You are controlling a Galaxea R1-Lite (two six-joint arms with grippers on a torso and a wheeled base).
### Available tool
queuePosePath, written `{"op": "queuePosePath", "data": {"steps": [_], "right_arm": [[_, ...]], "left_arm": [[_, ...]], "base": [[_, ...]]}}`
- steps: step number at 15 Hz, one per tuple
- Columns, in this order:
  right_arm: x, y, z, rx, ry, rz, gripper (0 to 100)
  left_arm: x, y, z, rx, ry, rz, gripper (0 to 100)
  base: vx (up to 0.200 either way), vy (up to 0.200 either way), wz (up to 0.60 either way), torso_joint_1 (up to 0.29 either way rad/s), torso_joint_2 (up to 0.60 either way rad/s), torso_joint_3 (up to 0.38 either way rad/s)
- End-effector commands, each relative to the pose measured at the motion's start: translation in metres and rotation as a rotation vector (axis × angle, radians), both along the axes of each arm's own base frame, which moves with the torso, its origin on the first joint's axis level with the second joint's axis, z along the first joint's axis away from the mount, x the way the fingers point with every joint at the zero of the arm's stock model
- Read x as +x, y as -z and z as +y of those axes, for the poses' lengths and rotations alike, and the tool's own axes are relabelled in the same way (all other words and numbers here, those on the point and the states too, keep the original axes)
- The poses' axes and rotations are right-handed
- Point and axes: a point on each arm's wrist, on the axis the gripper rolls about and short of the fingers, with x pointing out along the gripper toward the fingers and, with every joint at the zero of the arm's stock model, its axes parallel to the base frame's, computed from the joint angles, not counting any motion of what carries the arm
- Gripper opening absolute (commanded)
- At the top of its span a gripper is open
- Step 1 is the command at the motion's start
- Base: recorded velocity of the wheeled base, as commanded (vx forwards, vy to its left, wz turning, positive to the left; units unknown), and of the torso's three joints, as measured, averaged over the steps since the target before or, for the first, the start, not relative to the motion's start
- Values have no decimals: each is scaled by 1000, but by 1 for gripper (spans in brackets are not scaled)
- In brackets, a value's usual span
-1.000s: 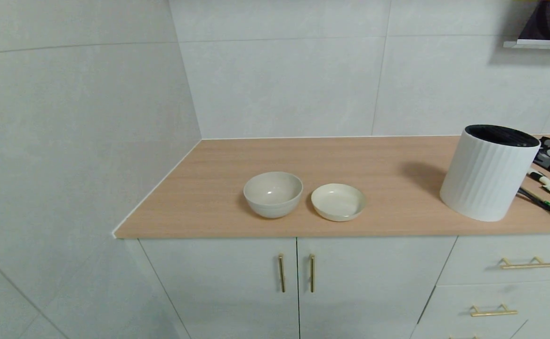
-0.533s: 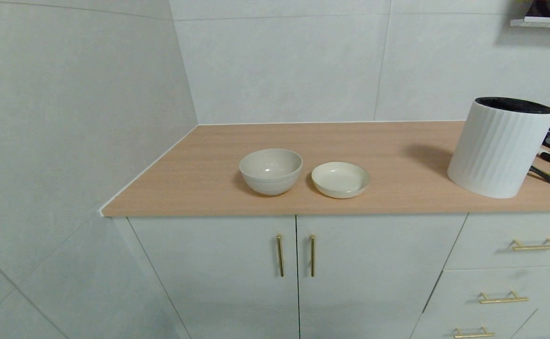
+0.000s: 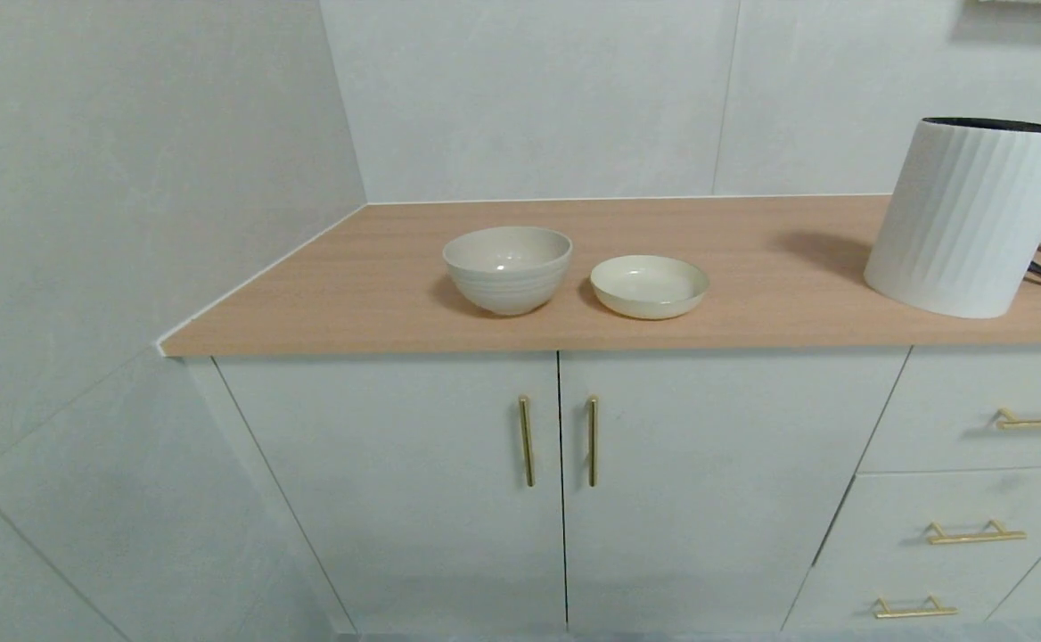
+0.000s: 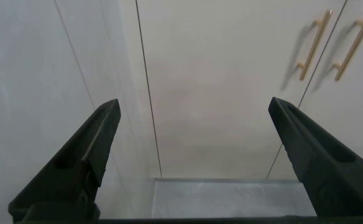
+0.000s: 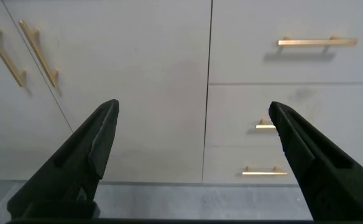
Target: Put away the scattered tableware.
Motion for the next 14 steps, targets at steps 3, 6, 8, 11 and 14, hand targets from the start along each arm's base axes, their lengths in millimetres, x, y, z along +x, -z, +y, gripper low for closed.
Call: {"op": "queuePosePath", "data": {"steps": [3,6,8,11,14], "right_arm": [[0,0,0,-1,-1,0,100],[0,0,0,0,0,0,100],[0,0,0,0,-1,0,100],[0,0,0,0,0,0,100],[0,0,0,-3,-1,0,100]], "left_arm": [[0,0,0,0,-1,1,100],[0,0,0,0,-1,1,100],[0,0,0,0,-1,1,100],[0,0,0,0,-1,1,100],[0,0,0,0,-1,1,100]], "base": [[0,0,0,-154,465,299],[0,0,0,-129,445,320],[0,0,0,-73,276,193],[0,0,0,-11,63,39],[0,0,0,0,0,0]]}}
